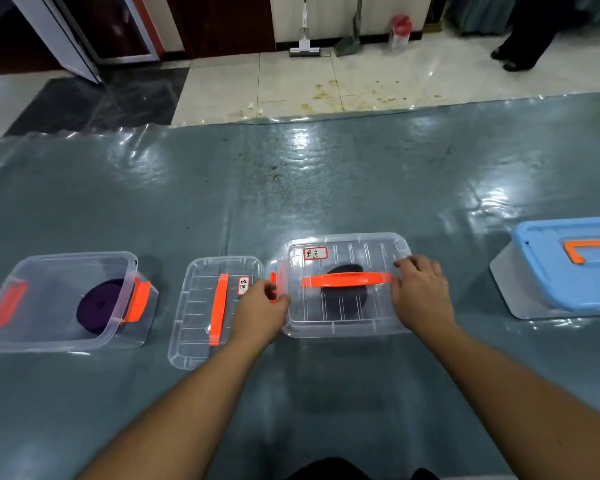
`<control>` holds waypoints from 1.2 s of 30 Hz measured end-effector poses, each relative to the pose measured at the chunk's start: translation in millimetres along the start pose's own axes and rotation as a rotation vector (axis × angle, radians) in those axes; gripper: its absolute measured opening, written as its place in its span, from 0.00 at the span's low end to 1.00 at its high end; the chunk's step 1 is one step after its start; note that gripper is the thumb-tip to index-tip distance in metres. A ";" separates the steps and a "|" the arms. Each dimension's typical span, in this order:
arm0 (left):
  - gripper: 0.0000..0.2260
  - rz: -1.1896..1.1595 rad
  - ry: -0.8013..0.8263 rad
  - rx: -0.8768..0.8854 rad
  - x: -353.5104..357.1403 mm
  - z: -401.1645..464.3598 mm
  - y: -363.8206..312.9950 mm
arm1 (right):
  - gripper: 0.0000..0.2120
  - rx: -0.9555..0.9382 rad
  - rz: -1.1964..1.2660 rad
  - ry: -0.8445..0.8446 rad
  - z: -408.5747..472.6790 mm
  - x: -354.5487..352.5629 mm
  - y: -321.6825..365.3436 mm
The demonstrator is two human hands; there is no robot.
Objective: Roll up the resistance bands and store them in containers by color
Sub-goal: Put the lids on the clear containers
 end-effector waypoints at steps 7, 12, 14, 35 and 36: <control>0.14 0.005 -0.037 -0.009 -0.7 8.2 2.5 | 0.15 0.103 0.207 0.036 4.4 -2.8 -23.5; 0.31 -0.163 0.075 -0.221 5.1 12.8 3.8 | 0.23 0.392 0.294 0.238 11.4 9.4 -38.6; 0.23 -0.165 0.080 -0.219 5.7 14.2 -1.5 | 0.22 0.487 0.379 0.314 12.8 12.5 -41.4; 0.10 0.164 -0.014 -0.043 7.6 13.1 -33.2 | 0.13 0.565 0.535 0.390 23.6 3.4 -42.0; 0.10 0.191 -0.018 -0.030 8.1 12.5 -35.4 | 0.11 0.545 0.510 0.381 23.9 1.7 -40.4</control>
Point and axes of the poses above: each hand's wrist, its own z-axis towards the middle knuckle, its own x-axis out of the palm, y = z × x, the point moved 5 cm from there along z, towards the middle knuckle, and after that the axes turned 7 degrees about x, right-handed, at the moved point
